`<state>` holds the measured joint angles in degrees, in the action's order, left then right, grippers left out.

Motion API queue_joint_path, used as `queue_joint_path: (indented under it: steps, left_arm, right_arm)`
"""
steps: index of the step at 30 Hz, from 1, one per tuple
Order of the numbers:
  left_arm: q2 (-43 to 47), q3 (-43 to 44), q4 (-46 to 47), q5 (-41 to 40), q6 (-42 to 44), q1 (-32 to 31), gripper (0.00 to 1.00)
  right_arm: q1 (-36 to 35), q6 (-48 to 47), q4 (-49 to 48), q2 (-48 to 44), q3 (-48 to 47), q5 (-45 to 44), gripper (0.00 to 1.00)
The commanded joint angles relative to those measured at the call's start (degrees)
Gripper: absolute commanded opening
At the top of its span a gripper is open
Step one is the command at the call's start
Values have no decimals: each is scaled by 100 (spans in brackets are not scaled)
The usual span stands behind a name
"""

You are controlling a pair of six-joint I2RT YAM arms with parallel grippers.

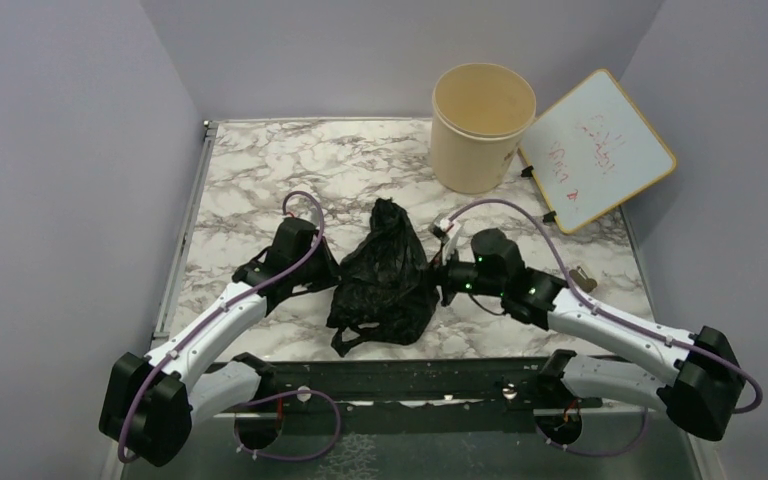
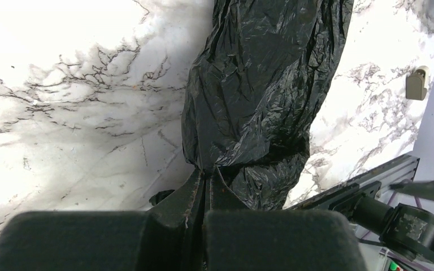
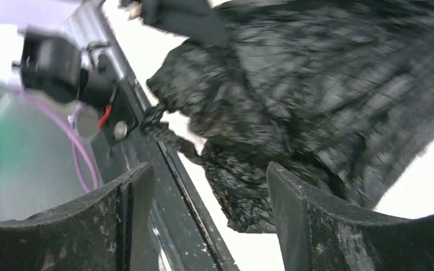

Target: Put the trash bags into the trash bin

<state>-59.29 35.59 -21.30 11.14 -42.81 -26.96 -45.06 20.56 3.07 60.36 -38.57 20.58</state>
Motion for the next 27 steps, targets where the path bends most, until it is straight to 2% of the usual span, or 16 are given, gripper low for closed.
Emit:
queue_joint_path:
  steps: [1,7,11,13,19,24,27]
  left_arm:
    - [3,182,101,21,-56,-1,0]
    - [14,97,126,58,-112,0,0]
    - [23,71,154,94,-146,3,0]
    - [38,55,178,105,-166,-1,0]
    - [57,37,184,182,-179,-2,0]
    - [77,50,188,158,-199,1,0]
    - [117,50,188,139,-212,3,0]
  right_arm:
    - [-909,-686,-1332,135,290,-168,81]
    - [-2021,-1323,-2437,1365,522,-761,80]
    - [-3027,-2262,-2805,2218,209,-1723,77]
    - [-3311,-2483,-3182,2556,125,-2173,76]
    - [-3554,-2920,-3397,3035,-170,-2653,76]
    - [-3598,-3048,-3010,3047,-262,-2648,75]
    - [-3598,-2917,-3217,2930,-58,-2656,76]
